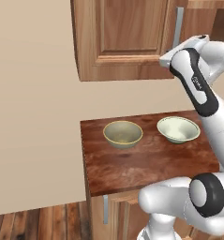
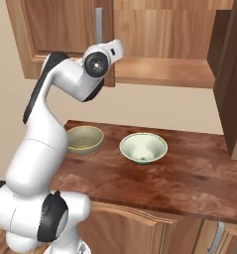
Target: Open the cabinet. Pick the bowls from the counter and place them in the cabinet. Then close the cabinet.
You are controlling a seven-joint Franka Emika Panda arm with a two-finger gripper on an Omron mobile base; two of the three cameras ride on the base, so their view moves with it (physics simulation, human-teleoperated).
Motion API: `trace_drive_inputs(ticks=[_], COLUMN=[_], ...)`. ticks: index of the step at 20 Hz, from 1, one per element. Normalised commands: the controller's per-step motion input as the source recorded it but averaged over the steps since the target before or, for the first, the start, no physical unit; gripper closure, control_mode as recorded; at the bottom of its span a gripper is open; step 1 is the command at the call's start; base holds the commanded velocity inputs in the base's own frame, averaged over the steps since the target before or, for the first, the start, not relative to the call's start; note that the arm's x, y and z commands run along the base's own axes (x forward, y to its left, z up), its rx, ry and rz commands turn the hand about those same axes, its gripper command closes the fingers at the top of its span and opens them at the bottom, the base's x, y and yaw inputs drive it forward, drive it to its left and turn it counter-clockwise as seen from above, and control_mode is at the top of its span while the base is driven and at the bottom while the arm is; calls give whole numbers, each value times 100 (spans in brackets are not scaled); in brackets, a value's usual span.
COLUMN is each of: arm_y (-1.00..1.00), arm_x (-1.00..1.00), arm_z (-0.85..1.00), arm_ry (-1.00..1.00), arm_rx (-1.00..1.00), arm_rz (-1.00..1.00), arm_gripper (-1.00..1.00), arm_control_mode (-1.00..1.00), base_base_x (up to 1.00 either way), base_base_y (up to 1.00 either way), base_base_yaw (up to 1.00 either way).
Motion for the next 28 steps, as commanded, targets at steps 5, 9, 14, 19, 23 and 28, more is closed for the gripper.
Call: trace_drive_inputs(ticks=[5, 9, 14, 19, 23, 28], arm_y=[43, 42, 47, 51, 51, 56], arm_x=[-69, -82, -82, -78, -72, -62], arm_z=[22, 16, 6, 8, 4, 0], arm_ry=[1, 0, 0, 0, -1, 0], arm_rx=[-14, -13, -12, -12, -11, -10], arm_rz=[0, 0, 0, 0, 0, 0], arm_gripper=[100, 100, 100, 100, 100, -100], arm_control_mode=[-100, -100, -100, -100, -100, -100], base_base_x=[0, 0, 0, 0, 0, 0], base_base_y=[0, 0, 0, 0, 0, 0], base_base_yaw=[0, 0, 0, 0, 0, 0])
